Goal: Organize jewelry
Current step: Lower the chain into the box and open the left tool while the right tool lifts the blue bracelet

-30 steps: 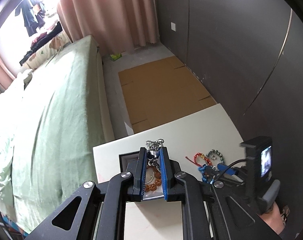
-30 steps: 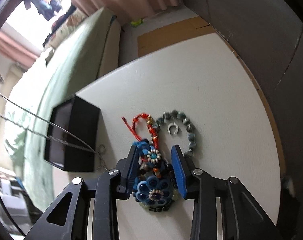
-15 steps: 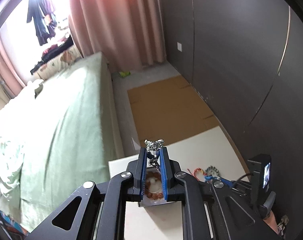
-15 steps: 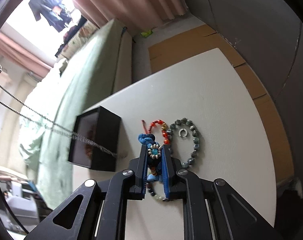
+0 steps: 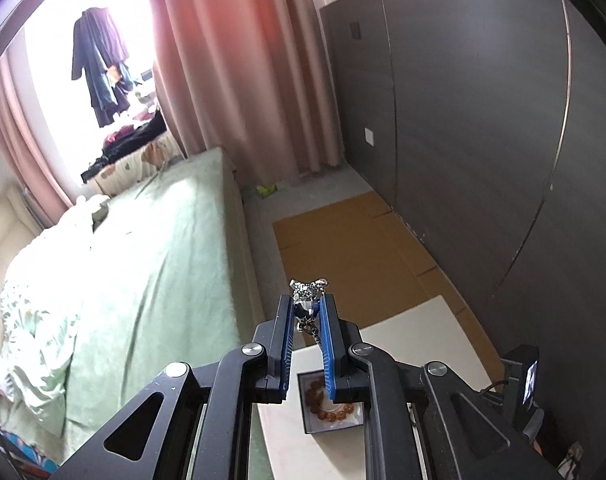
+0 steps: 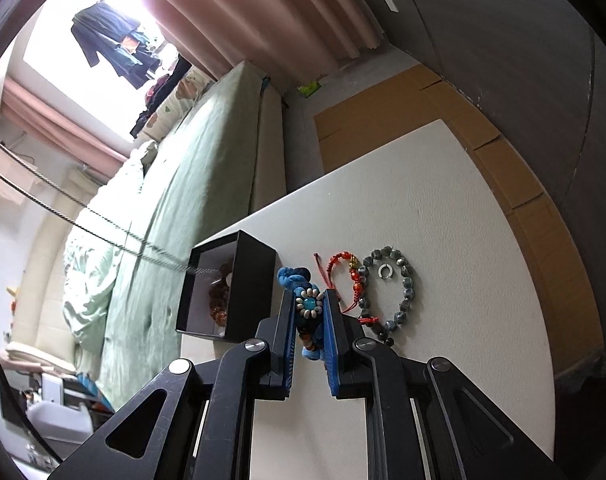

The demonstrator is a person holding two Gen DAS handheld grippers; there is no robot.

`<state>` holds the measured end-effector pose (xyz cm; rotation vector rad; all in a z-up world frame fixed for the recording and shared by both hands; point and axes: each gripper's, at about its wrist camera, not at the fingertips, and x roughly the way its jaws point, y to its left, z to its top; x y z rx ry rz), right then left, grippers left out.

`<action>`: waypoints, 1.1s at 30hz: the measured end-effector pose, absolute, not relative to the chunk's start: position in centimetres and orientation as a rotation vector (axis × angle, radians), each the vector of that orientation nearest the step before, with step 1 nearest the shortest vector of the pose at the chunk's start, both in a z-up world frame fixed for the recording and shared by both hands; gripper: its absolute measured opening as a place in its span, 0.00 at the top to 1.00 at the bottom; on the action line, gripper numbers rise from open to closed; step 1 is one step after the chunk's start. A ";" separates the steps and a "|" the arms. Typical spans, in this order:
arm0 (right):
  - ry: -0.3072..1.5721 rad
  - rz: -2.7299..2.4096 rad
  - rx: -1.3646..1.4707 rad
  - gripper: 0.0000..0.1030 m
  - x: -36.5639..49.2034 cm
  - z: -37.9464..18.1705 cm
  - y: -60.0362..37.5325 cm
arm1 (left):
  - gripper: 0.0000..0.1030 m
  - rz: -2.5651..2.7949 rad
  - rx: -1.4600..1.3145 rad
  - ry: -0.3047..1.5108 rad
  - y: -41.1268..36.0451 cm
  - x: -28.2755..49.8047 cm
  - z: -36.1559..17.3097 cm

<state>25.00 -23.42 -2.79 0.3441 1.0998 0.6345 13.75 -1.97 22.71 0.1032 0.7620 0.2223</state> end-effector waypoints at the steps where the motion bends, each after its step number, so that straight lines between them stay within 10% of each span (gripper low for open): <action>1: 1.097 0.635 0.346 0.86 25.0 -2.7 -23.5 | 0.87 0.224 0.104 0.759 -1.9 13.6 22.9; 33: 1.027 0.524 0.443 0.86 25.8 -1.4 -27.8 | 0.87 0.162 -0.067 0.957 3.4 17.1 6.3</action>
